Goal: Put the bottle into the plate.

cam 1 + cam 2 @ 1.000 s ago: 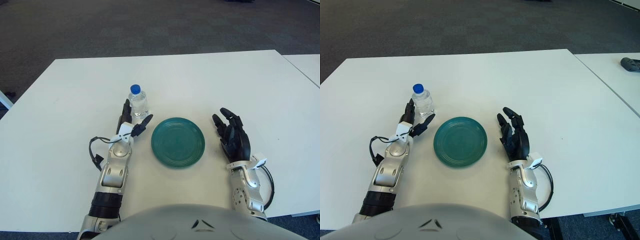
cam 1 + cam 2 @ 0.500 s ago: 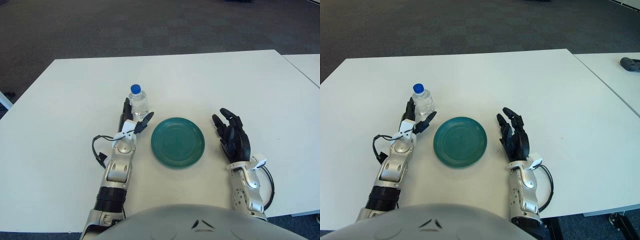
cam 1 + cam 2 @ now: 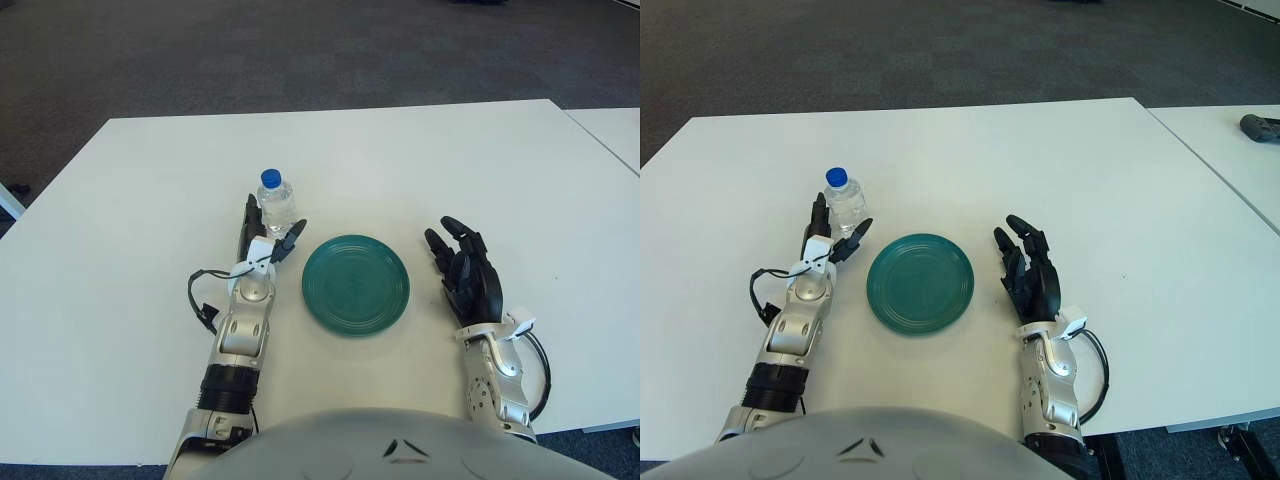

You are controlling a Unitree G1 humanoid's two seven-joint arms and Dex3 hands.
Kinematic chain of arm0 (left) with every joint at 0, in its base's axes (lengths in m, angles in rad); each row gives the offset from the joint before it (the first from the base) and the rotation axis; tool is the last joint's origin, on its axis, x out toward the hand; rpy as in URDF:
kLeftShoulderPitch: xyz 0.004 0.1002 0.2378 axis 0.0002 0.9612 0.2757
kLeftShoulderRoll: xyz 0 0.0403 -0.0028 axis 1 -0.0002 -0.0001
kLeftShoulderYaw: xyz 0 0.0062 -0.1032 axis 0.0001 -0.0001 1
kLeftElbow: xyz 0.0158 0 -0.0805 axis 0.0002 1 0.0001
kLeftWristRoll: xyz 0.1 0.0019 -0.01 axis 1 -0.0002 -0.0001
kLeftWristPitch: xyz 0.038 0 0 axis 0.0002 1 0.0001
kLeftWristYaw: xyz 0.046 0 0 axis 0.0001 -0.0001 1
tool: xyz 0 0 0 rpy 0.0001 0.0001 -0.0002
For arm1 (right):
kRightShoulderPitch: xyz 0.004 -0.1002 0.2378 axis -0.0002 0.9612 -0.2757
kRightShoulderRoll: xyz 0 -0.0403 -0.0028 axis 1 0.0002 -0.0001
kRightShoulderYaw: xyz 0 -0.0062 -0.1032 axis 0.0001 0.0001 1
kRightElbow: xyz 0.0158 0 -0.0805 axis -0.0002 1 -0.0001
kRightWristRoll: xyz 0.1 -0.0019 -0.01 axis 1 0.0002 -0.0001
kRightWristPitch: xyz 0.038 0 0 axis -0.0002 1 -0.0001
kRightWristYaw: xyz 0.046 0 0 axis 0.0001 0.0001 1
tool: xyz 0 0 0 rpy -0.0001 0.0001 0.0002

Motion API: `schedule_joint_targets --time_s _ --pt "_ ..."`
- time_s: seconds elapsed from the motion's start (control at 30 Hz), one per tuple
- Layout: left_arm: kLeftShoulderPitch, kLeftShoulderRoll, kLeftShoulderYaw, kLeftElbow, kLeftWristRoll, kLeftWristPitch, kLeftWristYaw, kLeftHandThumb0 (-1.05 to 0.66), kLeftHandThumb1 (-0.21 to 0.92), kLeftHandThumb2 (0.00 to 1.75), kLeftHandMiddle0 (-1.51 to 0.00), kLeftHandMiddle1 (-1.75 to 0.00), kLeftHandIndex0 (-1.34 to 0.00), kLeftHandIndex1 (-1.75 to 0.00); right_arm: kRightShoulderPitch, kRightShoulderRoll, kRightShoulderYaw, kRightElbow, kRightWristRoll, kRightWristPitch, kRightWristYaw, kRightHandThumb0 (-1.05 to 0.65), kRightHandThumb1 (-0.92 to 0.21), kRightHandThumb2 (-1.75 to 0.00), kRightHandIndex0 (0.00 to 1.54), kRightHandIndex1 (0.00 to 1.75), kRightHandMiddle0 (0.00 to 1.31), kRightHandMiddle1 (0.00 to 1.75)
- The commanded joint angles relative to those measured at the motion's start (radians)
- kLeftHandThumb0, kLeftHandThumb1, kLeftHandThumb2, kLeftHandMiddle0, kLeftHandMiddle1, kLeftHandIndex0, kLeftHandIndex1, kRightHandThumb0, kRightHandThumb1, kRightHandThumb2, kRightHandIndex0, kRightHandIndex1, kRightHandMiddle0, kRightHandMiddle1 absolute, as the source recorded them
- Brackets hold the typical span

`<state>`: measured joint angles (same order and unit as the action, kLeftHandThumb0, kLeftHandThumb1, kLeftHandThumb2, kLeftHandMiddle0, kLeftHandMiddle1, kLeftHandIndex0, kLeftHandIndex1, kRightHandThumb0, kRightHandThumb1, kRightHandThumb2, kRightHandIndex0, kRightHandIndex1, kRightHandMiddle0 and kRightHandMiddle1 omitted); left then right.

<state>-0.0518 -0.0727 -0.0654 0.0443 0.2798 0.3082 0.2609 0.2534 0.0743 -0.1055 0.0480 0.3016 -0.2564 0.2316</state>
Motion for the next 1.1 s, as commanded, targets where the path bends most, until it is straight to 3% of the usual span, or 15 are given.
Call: schedule_joint_targets --time_s 0.0,0.97,1.07 --pt "-0.012 -0.004 -0.004 0.048 0.01 0.03 0.013 -1.05 0.92 0.18 0.0 0.0 0.0 0.0 0.02 -0.005 -0.01 0.035 0.007 0.039 -0.008 -0.73 -0.92 -0.63 0.57 0.32 0.05 0.92" --pt "-0.224 -0.015 0.027 0.355 -0.01 -0.089 0.117 -1.05 0.92 0.17 -0.01 0.0 -0.05 -0.06 0.034 0.008 0.002 0.061 -0.006 -0.003 -0.005 -0.7 -0.92 -0.64 0.56 0.4 0.06 0.92" --pt "-0.259 -0.023 0.034 0.406 -0.013 -0.115 0.141 -1.05 0.92 0.14 -0.1 -0.02 -0.02 -0.28 0.036 0.01 0.003 0.065 -0.004 -0.008 -0.002 -0.69 -0.92 -0.65 0.55 0.4 0.05 0.92"
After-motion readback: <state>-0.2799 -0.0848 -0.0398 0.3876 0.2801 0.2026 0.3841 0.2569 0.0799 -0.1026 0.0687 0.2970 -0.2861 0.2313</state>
